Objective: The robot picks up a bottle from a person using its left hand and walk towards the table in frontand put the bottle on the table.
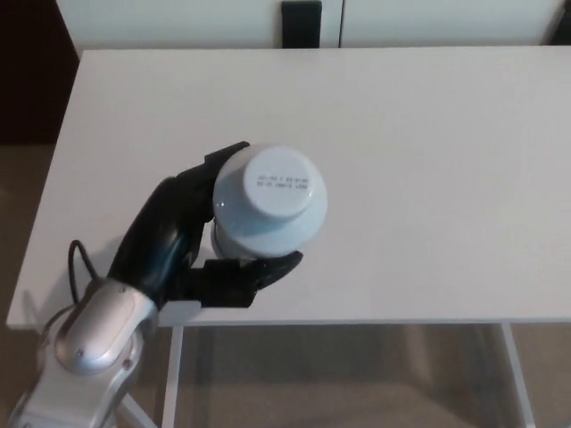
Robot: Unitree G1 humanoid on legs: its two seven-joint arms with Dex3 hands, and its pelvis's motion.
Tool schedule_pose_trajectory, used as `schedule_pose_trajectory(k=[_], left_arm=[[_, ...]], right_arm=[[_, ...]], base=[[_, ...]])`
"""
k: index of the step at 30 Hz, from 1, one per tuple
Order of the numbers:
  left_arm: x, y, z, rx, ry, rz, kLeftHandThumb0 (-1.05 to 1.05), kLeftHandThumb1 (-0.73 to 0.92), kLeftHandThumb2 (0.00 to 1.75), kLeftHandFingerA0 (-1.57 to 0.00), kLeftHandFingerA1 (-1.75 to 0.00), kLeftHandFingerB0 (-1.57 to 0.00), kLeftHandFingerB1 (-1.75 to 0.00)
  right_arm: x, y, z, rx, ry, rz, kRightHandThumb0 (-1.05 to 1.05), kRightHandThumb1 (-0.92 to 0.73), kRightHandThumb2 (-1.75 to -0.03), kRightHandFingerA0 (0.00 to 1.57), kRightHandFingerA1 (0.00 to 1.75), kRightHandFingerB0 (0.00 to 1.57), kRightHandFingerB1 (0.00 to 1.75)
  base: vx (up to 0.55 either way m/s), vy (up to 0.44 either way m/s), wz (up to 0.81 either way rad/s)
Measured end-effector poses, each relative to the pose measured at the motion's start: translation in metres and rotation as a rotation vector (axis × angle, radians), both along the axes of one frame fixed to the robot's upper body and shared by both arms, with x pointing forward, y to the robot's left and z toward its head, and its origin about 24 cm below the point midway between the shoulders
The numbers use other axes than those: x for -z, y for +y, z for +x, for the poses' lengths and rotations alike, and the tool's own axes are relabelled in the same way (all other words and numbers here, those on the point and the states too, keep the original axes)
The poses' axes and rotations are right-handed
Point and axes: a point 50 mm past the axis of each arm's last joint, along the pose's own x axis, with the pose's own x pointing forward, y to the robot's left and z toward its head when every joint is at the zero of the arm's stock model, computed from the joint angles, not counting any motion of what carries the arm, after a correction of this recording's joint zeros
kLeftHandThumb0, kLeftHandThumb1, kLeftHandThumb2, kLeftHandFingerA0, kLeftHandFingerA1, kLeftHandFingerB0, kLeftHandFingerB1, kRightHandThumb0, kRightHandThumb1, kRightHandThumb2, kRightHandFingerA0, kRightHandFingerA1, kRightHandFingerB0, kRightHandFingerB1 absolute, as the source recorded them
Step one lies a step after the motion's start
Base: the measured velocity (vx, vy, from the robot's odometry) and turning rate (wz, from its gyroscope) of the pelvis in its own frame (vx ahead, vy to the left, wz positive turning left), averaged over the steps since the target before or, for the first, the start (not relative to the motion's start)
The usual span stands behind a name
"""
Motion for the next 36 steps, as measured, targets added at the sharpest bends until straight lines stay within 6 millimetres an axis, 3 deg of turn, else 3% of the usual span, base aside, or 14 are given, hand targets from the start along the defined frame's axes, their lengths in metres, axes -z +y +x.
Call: schedule_pose_trajectory(k=[5,11,14,16,21,26,27,36], left_arm=[[0.002,-0.004,0.019,-0.041,0.031,-0.033,-0.03,0.86,0.68,-0.95,-1.38,-0.75,-0.94],[0.006,-0.007,0.045,-0.117,0.089,-0.088,0.00,0.83,0.71,-0.96,-1.30,-0.79,-0.99],[0.018,-0.011,0.057,-0.135,0.153,-0.085,0.00,0.83,0.71,-0.96,-1.30,-0.79,-0.99],[0.026,-0.011,0.063,-0.148,0.189,-0.084,-0.06,0.74,0.79,-1.15,-1.26,-0.88,-0.99],[0.051,-0.016,0.078,-0.180,0.338,-0.157,-0.09,0.75,0.70,-1.16,-1.20,-0.88,-0.99],[0.068,-0.027,0.079,-0.175,0.436,-0.233,-0.10,0.75,0.73,-1.16,-1.18,-0.88,-0.97],[0.070,-0.029,0.079,-0.171,0.444,-0.242,-0.09,0.69,0.80,-1.18,-1.13,-0.92,-0.94],[0.076,-0.040,0.076,-0.122,0.427,-0.260,-0.13,0.68,0.82,-1.19,-1.18,-0.90,-0.99]], right_arm=[[0.000,0.000,0.001,-0.011,0.004,-0.001,-0.41,-0.66,-0.63,0.71,0.50,0.54,0.42],[0.000,0.001,0.000,-0.019,0.009,0.000,-0.42,-0.66,-0.63,0.71,0.49,0.53,0.42],[0.000,0.001,0.000,-0.021,0.012,0.001,-0.42,-0.66,-0.63,0.71,0.49,0.53,0.42],[0.000,0.001,0.000,-0.023,0.014,0.001,-0.43,-0.66,-0.63,0.71,0.49,0.54,0.42],[0.001,0.002,0.001,-0.034,0.017,0.002,-0.40,-0.70,-0.59,0.73,0.47,0.56,0.40],[0.001,0.003,0.001,-0.041,0.023,0.004,-0.42,-0.66,-0.62,0.71,0.49,0.55,0.42],[0.001,0.003,0.001,-0.042,0.023,0.005,-0.41,-0.67,-0.62,0.71,0.49,0.55,0.42],[0.002,0.005,0.001,-0.048,0.027,0.012,-0.40,-0.70,-0.59,0.72,0.47,0.57,0.40]], base=[[0.00,0.000,0.00],[0.00,0.000,0.00],[0.00,0.000,0.00],[0.00,0.000,0.00],[0.00,0.000,0.00],[0.02,-0.065,0.01],[0.01,-0.084,0.02],[0.00,-0.019,0.00]])
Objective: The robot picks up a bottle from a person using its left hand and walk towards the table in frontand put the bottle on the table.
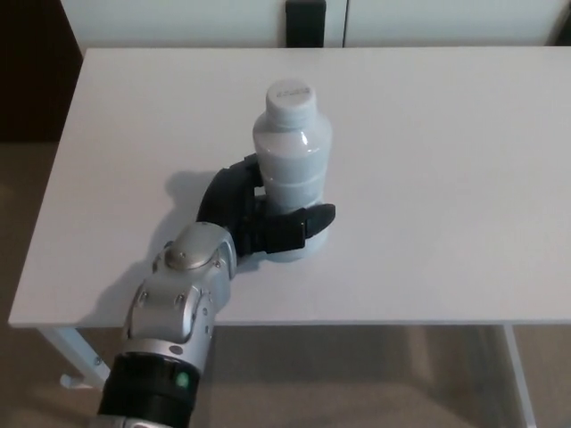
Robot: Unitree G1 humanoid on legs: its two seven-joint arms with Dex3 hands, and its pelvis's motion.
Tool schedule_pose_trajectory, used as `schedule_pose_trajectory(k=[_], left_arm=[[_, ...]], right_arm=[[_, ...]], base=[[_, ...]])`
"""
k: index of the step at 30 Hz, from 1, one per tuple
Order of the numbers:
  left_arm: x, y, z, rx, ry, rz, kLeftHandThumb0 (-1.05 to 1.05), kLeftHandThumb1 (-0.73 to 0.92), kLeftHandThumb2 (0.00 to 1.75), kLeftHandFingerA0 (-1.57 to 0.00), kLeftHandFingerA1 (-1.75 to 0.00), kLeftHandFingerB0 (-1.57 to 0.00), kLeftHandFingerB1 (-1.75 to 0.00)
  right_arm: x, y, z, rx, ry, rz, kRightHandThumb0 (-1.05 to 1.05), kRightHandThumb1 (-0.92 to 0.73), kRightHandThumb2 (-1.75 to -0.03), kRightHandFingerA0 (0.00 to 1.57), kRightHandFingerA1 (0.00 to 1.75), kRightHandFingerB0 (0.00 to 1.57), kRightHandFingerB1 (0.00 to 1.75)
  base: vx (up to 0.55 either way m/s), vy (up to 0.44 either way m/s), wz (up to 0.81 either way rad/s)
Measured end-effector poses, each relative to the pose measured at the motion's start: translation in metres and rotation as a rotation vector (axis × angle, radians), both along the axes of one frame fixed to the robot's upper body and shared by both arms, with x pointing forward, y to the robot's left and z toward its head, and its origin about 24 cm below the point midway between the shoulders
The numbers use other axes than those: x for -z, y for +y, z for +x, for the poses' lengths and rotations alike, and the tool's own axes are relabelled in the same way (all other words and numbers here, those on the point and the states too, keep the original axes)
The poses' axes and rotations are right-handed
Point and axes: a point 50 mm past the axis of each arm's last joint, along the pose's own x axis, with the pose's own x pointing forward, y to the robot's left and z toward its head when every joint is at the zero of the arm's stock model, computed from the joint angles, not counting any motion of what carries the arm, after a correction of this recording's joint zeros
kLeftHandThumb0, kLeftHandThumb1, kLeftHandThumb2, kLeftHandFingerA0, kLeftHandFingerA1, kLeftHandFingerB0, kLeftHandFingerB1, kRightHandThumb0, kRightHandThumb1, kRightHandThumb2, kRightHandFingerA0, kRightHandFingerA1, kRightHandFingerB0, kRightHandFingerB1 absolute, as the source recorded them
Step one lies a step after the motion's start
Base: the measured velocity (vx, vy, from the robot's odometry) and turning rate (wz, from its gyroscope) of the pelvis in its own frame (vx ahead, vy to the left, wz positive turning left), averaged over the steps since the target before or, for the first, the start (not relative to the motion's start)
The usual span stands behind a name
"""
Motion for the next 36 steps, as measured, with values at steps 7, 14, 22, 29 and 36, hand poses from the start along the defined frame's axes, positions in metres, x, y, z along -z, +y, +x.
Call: schedule_pose_trajectory(k=[7,14,22,29,36], left_arm=[[0.003,-0.002,-0.004,0.024,-0.029,-0.018,-0.09,0.71,0.75,-1.14,-1.21,-0.93,-1.00],[0.006,-0.001,-0.011,0.098,-0.082,0.021,-0.47,0.55,0.57,-0.20,-0.32,-0.17,-0.28],[0.005,0.003,-0.015,0.259,-0.152,0.133,-0.81,0.43,0.81,0.00,0.00,0.00,-0.03],[0.005,0.008,-0.017,0.331,-0.190,0.192,-0.92,0.53,0.60,0.00,0.00,0.00,-0.02],[0.006,0.010,-0.018,0.364,-0.203,0.217,-0.89,0.51,0.59,0.00,0.00,0.00,-0.01]], right_arm=[[0.000,0.003,0.004,-0.011,-0.003,0.003,-0.43,-0.65,-0.63,0.72,0.50,0.55,0.43],[0.000,0.004,0.006,-0.021,-0.003,0.000,-0.38,-0.71,-0.61,0.72,0.47,0.56,0.40],[0.000,0.004,0.007,-0.027,-0.001,-0.002,-0.39,-0.70,-0.61,0.73,0.48,0.57,0.41],[-0.001,0.004,0.008,-0.025,-0.003,-0.002,-0.39,-0.70,-0.61,0.74,0.47,0.56,0.40],[-0.001,0.004,0.008,-0.030,-0.001,-0.004,-0.39,-0.70,-0.61,0.76,0.49,0.58,0.41]], base=[[0.00,0.000,0.00],[0.00,0.000,0.00],[0.00,0.000,0.00],[0.00,0.000,0.00],[0.00,0.000,0.00]])
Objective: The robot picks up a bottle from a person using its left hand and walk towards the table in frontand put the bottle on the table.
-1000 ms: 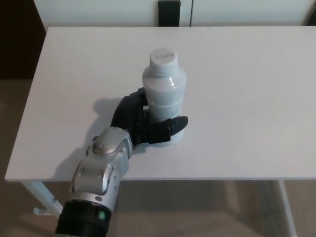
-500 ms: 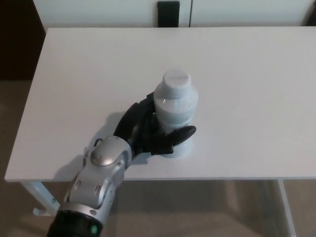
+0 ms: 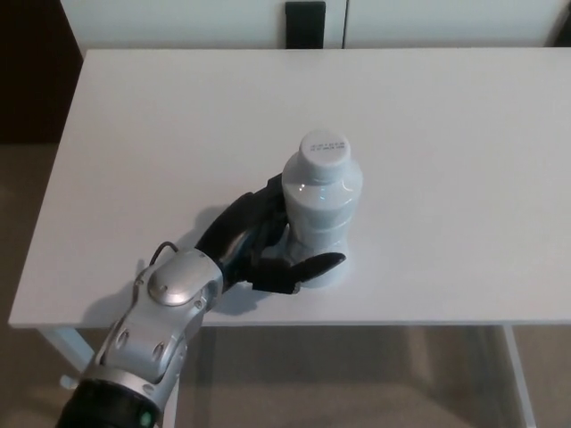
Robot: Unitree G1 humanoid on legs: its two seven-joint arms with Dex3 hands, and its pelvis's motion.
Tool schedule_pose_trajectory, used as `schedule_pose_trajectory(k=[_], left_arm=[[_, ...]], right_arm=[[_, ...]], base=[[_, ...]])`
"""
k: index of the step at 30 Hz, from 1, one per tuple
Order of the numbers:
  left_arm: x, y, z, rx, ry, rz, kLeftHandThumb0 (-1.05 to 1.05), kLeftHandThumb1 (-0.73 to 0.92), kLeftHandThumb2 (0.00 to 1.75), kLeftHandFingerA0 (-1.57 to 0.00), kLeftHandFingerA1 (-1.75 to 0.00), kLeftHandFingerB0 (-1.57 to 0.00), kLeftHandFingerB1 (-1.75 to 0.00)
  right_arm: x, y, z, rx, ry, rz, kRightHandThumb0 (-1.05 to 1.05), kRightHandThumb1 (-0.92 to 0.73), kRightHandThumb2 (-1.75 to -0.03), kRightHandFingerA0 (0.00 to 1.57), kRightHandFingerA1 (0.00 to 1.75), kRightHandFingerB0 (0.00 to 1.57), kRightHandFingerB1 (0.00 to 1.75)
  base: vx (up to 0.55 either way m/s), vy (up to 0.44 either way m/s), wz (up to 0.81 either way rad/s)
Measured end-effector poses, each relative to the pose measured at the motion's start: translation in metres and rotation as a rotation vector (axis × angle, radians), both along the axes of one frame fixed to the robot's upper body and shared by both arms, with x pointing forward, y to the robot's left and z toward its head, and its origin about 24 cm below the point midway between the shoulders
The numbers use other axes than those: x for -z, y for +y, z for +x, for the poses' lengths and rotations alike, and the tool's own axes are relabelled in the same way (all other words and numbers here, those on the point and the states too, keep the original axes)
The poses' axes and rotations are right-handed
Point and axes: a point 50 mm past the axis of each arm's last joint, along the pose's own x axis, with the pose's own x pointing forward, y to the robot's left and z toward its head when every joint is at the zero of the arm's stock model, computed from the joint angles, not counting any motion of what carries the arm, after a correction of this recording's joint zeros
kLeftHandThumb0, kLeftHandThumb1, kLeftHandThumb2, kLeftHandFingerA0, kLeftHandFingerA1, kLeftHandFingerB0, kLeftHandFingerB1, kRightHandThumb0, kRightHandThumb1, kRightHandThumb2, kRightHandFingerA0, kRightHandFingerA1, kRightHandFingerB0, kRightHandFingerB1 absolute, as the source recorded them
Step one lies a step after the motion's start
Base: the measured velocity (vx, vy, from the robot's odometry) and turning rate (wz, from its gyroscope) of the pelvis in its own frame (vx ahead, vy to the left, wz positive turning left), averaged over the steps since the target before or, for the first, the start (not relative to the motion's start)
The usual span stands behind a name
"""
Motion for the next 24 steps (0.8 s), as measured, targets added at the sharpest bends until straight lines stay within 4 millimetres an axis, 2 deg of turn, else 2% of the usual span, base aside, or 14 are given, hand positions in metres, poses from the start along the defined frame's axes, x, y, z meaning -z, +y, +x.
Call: schedule_pose_trajectory(k=[9,12,18,21,24], left_arm=[[-0.002,0.010,0.001,0.028,-0.006,0.026,-0.92,0.47,0.61,0.00,0.00,0.00,0.00],[-0.007,0.025,0.004,0.014,-0.021,0.041,-0.95,0.52,0.57,0.00,0.00,0.00,0.00],[-0.022,0.053,0.007,-0.020,-0.068,0.070,-0.92,0.51,0.60,0.00,0.00,0.00,0.00],[-0.034,0.078,0.007,-0.065,-0.098,0.077,-0.86,0.53,0.56,0.00,0.00,0.00,0.00],[-0.035,0.097,0.002,-0.094,-0.095,0.074,-0.84,0.54,0.57,0.00,0.00,0.00,0.00]], right_arm=[[-0.001,0.001,0.004,-0.012,-0.003,0.000,-0.40,-0.71,-0.61,0.74,0.48,0.57,0.41],[-0.002,0.001,0.006,-0.017,-0.007,0.001,-0.39,-0.71,-0.61,0.74,0.49,0.58,0.41],[-0.003,0.002,0.010,-0.027,-0.009,0.004,-0.41,-0.71,-0.61,0.71,0.46,0.57,0.40],[-0.003,0.002,0.010,-0.029,-0.005,0.005,-0.41,-0.71,-0.61,0.74,0.46,0.57,0.40],[-0.002,0.002,0.008,-0.037,0.006,0.002,-0.40,-0.71,-0.61,0.73,0.47,0.55,0.40]], base=[[0.00,0.000,0.00],[0.00,0.000,0.00],[0.00,0.000,0.00],[0.00,0.000,0.00],[0.00,0.000,0.00]])
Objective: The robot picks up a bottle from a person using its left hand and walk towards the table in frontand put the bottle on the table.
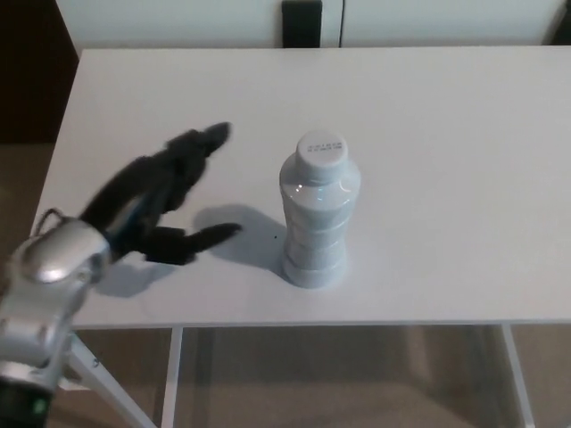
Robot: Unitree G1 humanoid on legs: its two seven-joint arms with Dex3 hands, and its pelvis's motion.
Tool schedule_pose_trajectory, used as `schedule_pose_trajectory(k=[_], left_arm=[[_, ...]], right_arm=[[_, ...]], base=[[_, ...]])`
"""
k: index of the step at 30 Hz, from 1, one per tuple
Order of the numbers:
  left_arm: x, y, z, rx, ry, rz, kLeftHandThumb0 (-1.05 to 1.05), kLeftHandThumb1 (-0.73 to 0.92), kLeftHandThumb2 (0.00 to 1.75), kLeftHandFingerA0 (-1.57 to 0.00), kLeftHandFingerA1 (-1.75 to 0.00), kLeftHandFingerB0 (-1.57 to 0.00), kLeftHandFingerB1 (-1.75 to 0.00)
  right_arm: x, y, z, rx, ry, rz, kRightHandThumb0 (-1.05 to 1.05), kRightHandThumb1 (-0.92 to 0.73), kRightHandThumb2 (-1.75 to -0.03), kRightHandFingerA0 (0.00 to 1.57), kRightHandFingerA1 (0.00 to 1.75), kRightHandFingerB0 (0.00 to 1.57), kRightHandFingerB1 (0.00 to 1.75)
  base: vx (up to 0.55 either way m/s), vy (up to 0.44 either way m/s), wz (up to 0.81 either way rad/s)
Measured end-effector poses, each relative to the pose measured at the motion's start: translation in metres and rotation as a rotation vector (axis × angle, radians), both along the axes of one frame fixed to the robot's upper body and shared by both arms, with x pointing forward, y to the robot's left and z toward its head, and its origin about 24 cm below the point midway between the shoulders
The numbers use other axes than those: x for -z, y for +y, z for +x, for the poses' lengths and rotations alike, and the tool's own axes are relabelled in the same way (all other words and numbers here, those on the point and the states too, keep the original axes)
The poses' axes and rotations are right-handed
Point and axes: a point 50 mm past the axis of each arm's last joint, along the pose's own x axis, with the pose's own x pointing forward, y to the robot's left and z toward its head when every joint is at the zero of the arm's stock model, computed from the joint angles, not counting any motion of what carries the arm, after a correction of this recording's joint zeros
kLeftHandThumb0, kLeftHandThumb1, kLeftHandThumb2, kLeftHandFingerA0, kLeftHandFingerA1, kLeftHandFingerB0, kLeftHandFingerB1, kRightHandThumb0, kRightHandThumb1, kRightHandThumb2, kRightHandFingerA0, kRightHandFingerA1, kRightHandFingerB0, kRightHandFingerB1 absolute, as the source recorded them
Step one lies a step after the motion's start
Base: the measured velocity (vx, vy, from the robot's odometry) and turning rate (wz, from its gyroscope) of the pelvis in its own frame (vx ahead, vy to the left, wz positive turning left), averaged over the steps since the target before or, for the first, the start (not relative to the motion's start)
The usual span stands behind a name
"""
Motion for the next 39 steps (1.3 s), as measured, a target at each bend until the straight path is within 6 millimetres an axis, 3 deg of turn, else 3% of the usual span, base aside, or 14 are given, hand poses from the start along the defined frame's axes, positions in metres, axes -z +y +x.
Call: schedule_pose_trajectory(k=[6,10,11,12,13,17,18,21,26,27,28,29,34,39], left_arm=[[0.011,0.033,-0.023,-0.062,0.045,-0.037,-0.76,0.43,0.84,0.00,0.00,0.00,-0.16],[0.016,0.043,-0.051,-0.073,0.042,-0.080,-0.76,0.43,0.84,0.00,0.00,0.00,-0.16],[0.017,0.044,-0.059,-0.074,0.043,-0.093,-0.66,0.40,0.82,-0.09,-0.27,0.00,-0.29],[0.017,0.046,-0.066,-0.073,0.042,-0.101,-0.36,0.14,0.81,0.00,-0.49,-0.03,-0.52],[0.018,0.046,-0.072,-0.072,0.041,-0.102,-0.68,0.39,0.73,-0.21,-0.39,-0.07,-0.38],[0.021,0.041,-0.110,-0.038,0.060,-0.127,-0.59,0.37,0.68,-0.37,-0.42,-0.26,-0.40],[0.021,0.040,-0.122,-0.027,0.068,-0.140,-0.45,0.40,0.53,-0.52,-0.37,-0.35,-0.32],[0.014,0.038,-0.147,-0.001,0.069,-0.168,-0.50,0.40,0.53,-0.54,-0.37,-0.39,-0.33],[-0.007,0.039,-0.174,0.034,0.026,-0.200,-0.79,0.47,0.88,-0.55,-0.53,-0.42,-0.46],[-0.011,0.040,-0.177,0.038,0.018,-0.204,-0.79,0.47,0.88,-0.55,-0.53,-0.42,-0.46],[-0.015,0.041,-0.181,0.047,0.008,-0.210,-0.83,0.65,0.61,-0.62,-0.38,-0.51,-0.36],[-0.018,0.041,-0.183,0.056,0.001,-0.215,-0.83,0.51,0.93,-0.55,-0.52,-0.47,-0.49],[-0.029,0.042,-0.198,0.112,-0.007,-0.244,-0.57,0.37,0.71,-0.61,-0.51,-0.49,-0.46],[-0.028,0.049,-0.208,0.191,0.059,-0.206,-0.54,0.39,0.72,-0.58,-0.52,-0.51,-0.47]], right_arm=[[0.000,-0.002,-0.002,-0.002,0.008,-0.003,-0.39,-0.71,-0.61,0.73,0.46,0.55,0.40],[0.000,-0.001,-0.001,-0.003,0.005,-0.002,-0.39,-0.71,-0.61,0.73,0.46,0.55,0.40],[0.000,-0.002,-0.002,-0.002,0.008,-0.003,-0.39,-0.70,-0.61,0.72,0.47,0.56,0.40],[0.000,-0.002,-0.002,-0.001,0.010,-0.003,-0.39,-0.70,-0.61,0.73,0.47,0.56,0.40],[0.000,-0.002,-0.002,-0.002,0.008,-0.002,-0.39,-0.70,-0.61,0.73,0.48,0.57,0.41],[0.000,-0.001,-0.001,-0.002,0.006,-0.001,-0.40,-0.70,-0.61,0.76,0.48,0.57,0.41],[0.000,-0.001,-0.001,-0.001,0.006,-0.001,-0.41,-0.70,-0.62,0.75,0.48,0.57,0.41],[0.000,-0.001,-0.001,-0.001,0.005,-0.001,-0.39,-0.72,-0.61,0.75,0.49,0.59,0.42],[-0.001,-0.001,0.001,-0.001,0.000,0.000,-0.40,-0.70,-0.61,0.77,0.49,0.59,0.42],[-0.001,-0.001,0.001,-0.001,0.000,0.000,-0.40,-0.70,-0.61,0.77,0.49,0.59,0.42],[-0.001,-0.001,0.001,-0.001,-0.001,0.000,-0.40,-0.70,-0.61,0.76,0.49,0.58,0.42],[-0.001,-0.001,0.001,-0.001,-0.001,0.000,-0.40,-0.70,-0.61,0.76,0.49,0.59,0.42],[-0.002,0.000,0.006,-0.004,-0.012,0.003,-0.40,-0.69,-0.61,0.74,0.49,0.57,0.41],[-0.003,0.001,0.010,-0.004,-0.020,0.004,-0.39,-0.69,-0.61,0.74,0.50,0.58,0.42]], base=[[0.00,0.000,0.00],[0.00,0.000,0.00],[0.00,0.000,0.00],[0.00,0.000,0.00],[0.00,0.000,0.00],[0.00,0.000,0.00],[0.00,0.000,0.00],[0.00,0.000,0.00],[0.00,0.000,0.00],[0.00,0.000,0.00],[0.00,0.000,0.00],[0.00,0.000,0.00],[0.00,0.000,0.00],[0.00,0.000,0.00]])
